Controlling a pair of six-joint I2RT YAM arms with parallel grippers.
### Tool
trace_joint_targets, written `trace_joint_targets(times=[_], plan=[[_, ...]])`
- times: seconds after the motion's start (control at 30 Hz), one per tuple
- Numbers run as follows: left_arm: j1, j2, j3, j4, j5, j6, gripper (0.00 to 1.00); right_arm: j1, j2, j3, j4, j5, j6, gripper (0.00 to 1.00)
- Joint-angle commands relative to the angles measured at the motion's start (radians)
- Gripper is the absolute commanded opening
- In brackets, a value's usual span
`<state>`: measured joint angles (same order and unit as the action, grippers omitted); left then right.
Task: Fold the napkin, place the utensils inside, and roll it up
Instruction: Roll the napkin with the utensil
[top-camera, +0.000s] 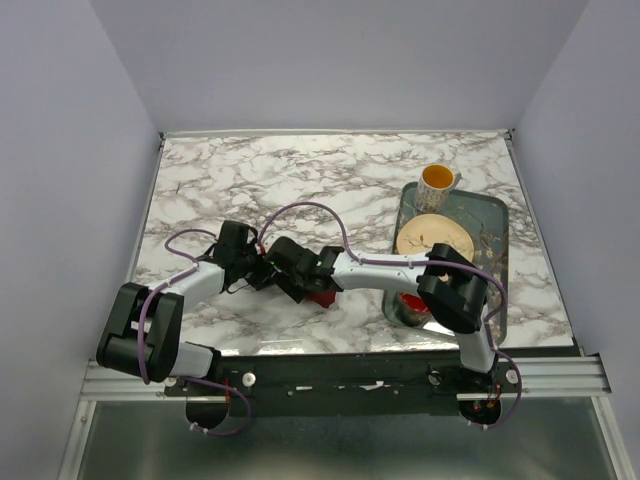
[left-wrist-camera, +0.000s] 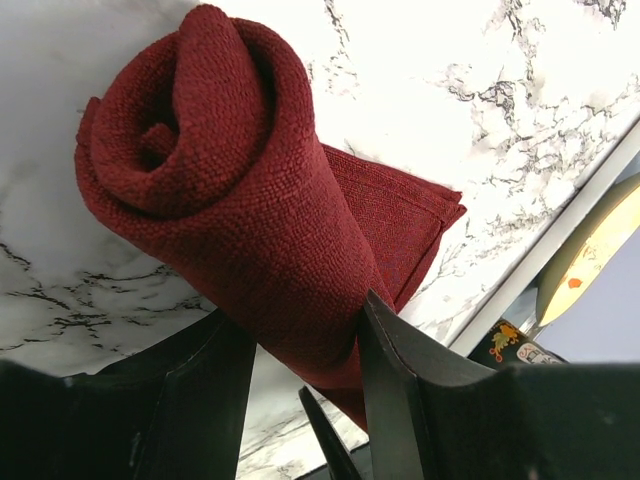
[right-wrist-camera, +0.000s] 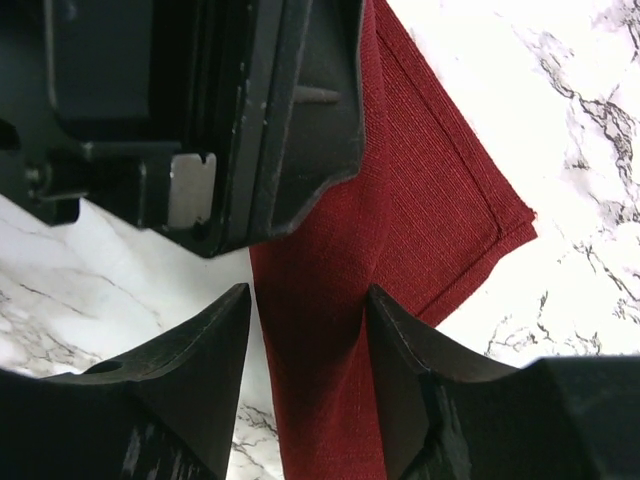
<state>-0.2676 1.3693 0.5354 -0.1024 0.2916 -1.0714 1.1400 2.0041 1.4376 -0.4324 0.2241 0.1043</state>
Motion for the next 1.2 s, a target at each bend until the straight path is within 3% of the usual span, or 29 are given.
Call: trace_joint_targets(times=[0.0,0.1,0.2,0.27,0.33,0.57,0.9,1.17], plan=[[0.005,0.024,-0.014,-0.04,0.024,-0.002,0.52,0.01,0.048,-0.011,0.027,0.027,-0.006,0.59],[0.007,0.017,-0.017,-0.045,0.026,0.002,0.56,0.007,0.068,-0.003,0.032,0.04,-0.008,0.57],[0.011,-0.012,-0.014,-0.063,0.018,0.024,0.6,-0.011,0.078,0.006,0.035,0.011,-0.006,0.46],[0.018,-0.041,0.0,-0.097,-0.017,0.047,0.64,-0.022,0.074,0.007,0.037,-0.024,-0.002,0.3],[0.025,-0.09,0.015,-0.131,-0.042,0.083,0.67,-0.042,0.071,0.012,0.037,-0.048,0.006,0.24],[0.096,-0.18,0.043,-0.235,-0.054,0.157,0.68,-0.135,0.05,-0.005,0.038,-0.322,0.057,0.22],[0.107,-0.253,0.035,-0.263,-0.023,0.15,0.68,-0.305,0.173,0.017,0.083,-0.925,0.098,0.27],[0.041,-0.171,0.035,-0.151,-0.006,0.074,0.68,-0.327,0.245,0.037,0.107,-1.085,0.087,0.32]])
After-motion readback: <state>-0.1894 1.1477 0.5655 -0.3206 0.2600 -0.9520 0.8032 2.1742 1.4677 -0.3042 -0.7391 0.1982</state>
